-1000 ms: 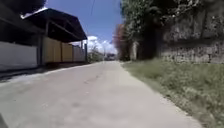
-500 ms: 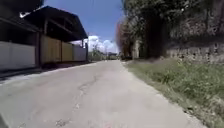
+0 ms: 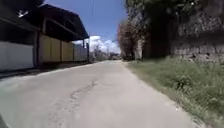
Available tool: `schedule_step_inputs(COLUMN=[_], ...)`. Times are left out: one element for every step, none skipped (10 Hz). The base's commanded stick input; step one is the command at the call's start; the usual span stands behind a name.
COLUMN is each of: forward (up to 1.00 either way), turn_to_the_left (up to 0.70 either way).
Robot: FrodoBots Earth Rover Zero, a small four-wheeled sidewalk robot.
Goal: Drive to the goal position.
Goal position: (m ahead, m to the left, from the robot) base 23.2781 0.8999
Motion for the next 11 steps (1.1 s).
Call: schedule_step_inputs(forward=[0.85, 0.85, 0.85, 0.85, 0.85, 0.85, 0.85, 0.85, 0.85, 0.85, 0.85], turn_to_the_left=[0.00, 0.00, 0.00, 0.00, 0.00, 0.00, 0.00, 0.00, 0.00, 0.00, 0.00])
